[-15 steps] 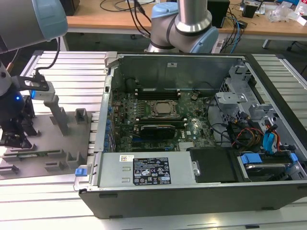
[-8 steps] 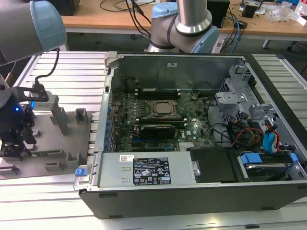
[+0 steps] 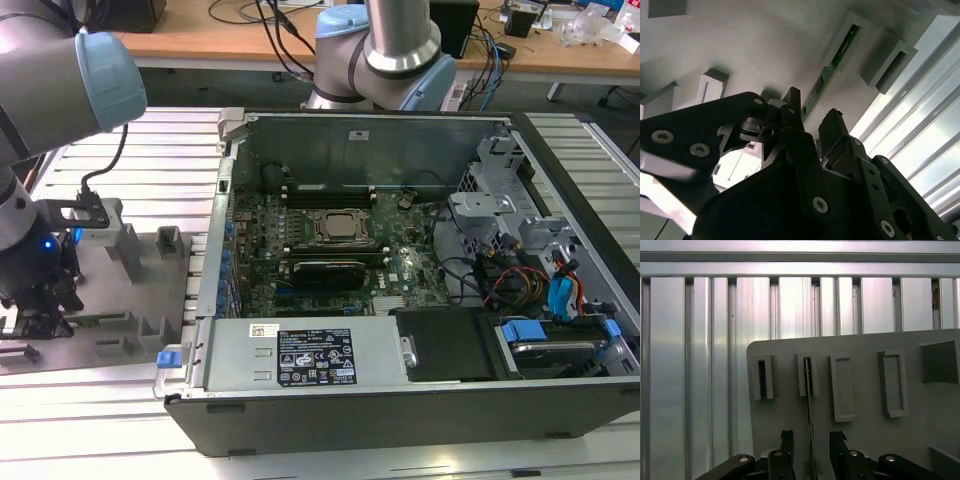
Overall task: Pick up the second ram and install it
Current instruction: 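Pick up the second ram and move it above second insertion slot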
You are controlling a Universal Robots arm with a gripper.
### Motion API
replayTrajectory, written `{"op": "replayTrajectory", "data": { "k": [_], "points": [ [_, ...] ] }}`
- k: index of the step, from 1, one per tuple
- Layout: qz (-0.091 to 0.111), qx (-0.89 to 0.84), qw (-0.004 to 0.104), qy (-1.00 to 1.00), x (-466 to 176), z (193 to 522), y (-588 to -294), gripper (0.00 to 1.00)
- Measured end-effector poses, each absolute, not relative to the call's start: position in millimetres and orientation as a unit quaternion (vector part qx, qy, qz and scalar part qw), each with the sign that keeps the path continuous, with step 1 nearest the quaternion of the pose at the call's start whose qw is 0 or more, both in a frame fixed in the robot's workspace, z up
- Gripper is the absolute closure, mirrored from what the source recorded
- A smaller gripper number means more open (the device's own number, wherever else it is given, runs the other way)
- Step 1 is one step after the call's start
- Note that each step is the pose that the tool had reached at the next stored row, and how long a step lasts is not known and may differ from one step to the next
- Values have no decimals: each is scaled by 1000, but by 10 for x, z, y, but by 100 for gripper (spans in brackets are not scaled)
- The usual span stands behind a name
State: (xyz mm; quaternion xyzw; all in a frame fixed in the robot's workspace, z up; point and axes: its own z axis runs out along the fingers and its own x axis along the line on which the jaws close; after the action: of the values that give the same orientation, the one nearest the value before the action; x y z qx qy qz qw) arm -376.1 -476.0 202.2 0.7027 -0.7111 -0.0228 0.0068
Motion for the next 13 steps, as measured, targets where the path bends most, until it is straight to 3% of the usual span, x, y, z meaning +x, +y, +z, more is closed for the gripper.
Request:
{"op": "replayTrajectory", "data": {
  "k": [5,6,7,9,10,13],
  "points": [
    [-23,703,7,-711,-3761,1982,-4759,59],
    [-23,703,7,-711,-3761,1979,-4759,73],
    [-23,703,7,-711,-3761,1978,-4759,78],
    [-23,703,7,-711,-3761,1975,-4760,78],
    [-23,703,7,-711,-3762,1975,-4760,86],
    [-23,703,7,-711,-3761,1969,-4760,86]
  ]
}}
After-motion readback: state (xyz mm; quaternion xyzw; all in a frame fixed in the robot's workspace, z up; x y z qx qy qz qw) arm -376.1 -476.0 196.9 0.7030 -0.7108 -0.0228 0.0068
